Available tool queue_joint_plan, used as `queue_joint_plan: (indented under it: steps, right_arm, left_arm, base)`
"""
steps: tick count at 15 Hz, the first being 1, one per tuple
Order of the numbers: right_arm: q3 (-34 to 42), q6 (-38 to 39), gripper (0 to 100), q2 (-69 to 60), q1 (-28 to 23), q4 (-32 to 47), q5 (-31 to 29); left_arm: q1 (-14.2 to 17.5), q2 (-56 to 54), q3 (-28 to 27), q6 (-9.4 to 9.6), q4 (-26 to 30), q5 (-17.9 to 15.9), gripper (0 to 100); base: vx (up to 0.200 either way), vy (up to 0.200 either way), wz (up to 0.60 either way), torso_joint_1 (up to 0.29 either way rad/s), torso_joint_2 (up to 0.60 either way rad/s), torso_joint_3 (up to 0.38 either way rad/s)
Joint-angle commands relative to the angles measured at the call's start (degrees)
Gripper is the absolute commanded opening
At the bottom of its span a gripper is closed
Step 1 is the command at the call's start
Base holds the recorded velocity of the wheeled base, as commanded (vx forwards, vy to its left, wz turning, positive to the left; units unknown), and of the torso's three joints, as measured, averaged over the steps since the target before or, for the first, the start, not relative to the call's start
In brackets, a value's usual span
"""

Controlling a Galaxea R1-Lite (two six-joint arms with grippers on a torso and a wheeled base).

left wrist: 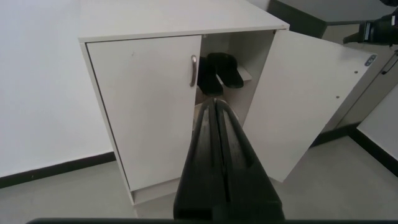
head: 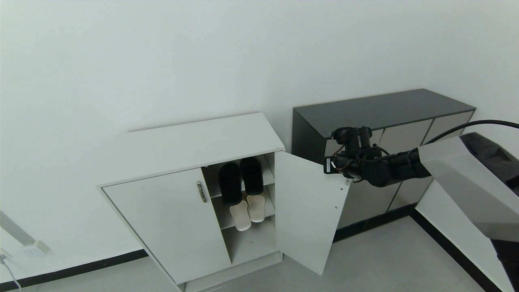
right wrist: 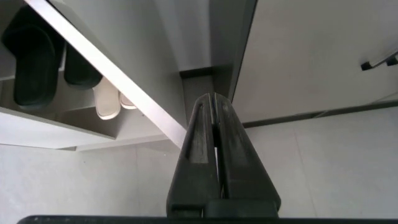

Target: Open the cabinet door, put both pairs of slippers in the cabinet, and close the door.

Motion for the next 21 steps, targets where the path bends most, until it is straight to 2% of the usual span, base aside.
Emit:
queue_joint_plan:
  steps: [1,4,8,10,12,17,20,21]
  right_arm:
    - [1.1,0.02,0,-0.48,0.09,-0.16,-0.02]
    - [5.85,0.28,0,-2.94,1.76,-0.69,-0.11]
    - [17.53,-0.16,0,-10.23,9.14,-8.6,-0.99]
    - [20.87,-0.16,0,-13.04,11.69,-9.3,-0.99]
    - [22.72,-0.6,0,-14.36,14.06,-10.62,-1.95]
    - [24.65,-2.8,0,-15.42,14.85,-11.06,-3.45]
    - [26.06,-3.76,0,-15.5,15.38,-13.96,-3.45]
    - [25.97,-3.76,0,-15.42,15.64,-14.4,-3.36]
  left_arm:
    - [0.0,-0.01,0.01,-0.01,-0.01,0.0,0]
    - [0.0,-0.01,0.01,-0.01,-0.01,0.0,0]
    - [0.0,-0.01,0.01,0.08,-0.01,0.0,0]
    - [0.0,-0.01,0.01,0.08,-0.01,0.0,0]
    - [0.0,-0.01,0.01,-0.01,-0.01,0.0,0]
    - [0.0,-0.01,0.01,-0.01,-0.01,0.0,0]
    - [0.0,-0.01,0.01,-0.01,-0.01,0.0,0]
    - [0.0,-0.01,0.01,-0.01,-0.01,0.0,0]
  base:
    - [0.0,0.0,0.0,0.0,0.0,0.0]
    - [0.0,0.0,0.0,0.0,0.0,0.0]
    - [0.0,0.0,0.0,0.0,0.0,0.0]
    - [0.0,0.0,0.0,0.0,0.0,0.0]
    - [0.0,0.0,0.0,0.0,0.0,0.0]
    - [0.0,0.0,0.0,0.0,0.0,0.0]
    - [0.0,0.0,0.0,0.0,0.0,0.0]
    - [0.0,0.0,0.6,0.002,0.0,0.002]
